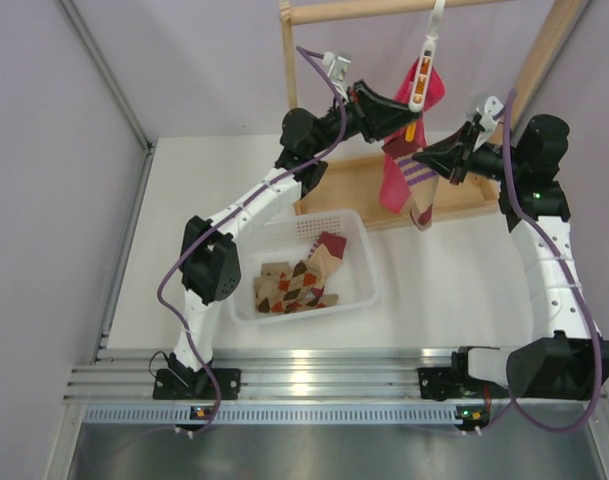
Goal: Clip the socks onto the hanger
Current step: Clamp the sock onto the hanger.
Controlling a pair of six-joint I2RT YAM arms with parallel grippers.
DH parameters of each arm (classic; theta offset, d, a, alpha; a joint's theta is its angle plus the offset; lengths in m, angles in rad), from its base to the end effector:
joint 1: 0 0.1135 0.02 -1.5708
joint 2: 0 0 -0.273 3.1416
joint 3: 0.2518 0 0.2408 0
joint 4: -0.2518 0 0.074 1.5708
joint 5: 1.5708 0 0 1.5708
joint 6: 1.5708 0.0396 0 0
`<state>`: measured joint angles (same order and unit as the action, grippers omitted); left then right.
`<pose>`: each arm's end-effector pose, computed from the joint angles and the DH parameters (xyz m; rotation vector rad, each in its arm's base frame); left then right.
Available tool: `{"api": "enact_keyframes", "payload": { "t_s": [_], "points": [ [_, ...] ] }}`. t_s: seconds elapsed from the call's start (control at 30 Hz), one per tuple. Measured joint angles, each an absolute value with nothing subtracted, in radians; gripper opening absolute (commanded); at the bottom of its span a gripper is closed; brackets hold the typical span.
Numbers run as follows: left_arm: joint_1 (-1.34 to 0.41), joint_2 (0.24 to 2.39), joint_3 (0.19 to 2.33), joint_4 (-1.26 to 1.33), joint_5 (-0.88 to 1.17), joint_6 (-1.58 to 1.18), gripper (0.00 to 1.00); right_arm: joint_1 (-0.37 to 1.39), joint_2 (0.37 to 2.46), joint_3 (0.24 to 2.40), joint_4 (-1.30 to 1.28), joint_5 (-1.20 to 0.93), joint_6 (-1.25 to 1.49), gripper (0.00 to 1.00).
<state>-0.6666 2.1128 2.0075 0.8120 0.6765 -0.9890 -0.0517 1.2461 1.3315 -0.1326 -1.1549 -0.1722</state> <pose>0.3610 -0.3155 0.4506 0.5717 1.0705 -1.7707 0.2516 0.0233 0.4477 -0.9492 1.3400 0.7544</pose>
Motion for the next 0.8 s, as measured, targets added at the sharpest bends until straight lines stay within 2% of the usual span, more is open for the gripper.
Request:
{"api": "enact_keyframes", "payload": {
  "t_s": [0.8],
  "points": [
    [-0.667,2.120,2.007,0.820,0.681,-0.988,0.00,-0.088,1.311,1.397,-0.038,-1.199,-0.067,0.00]
  ]
}}
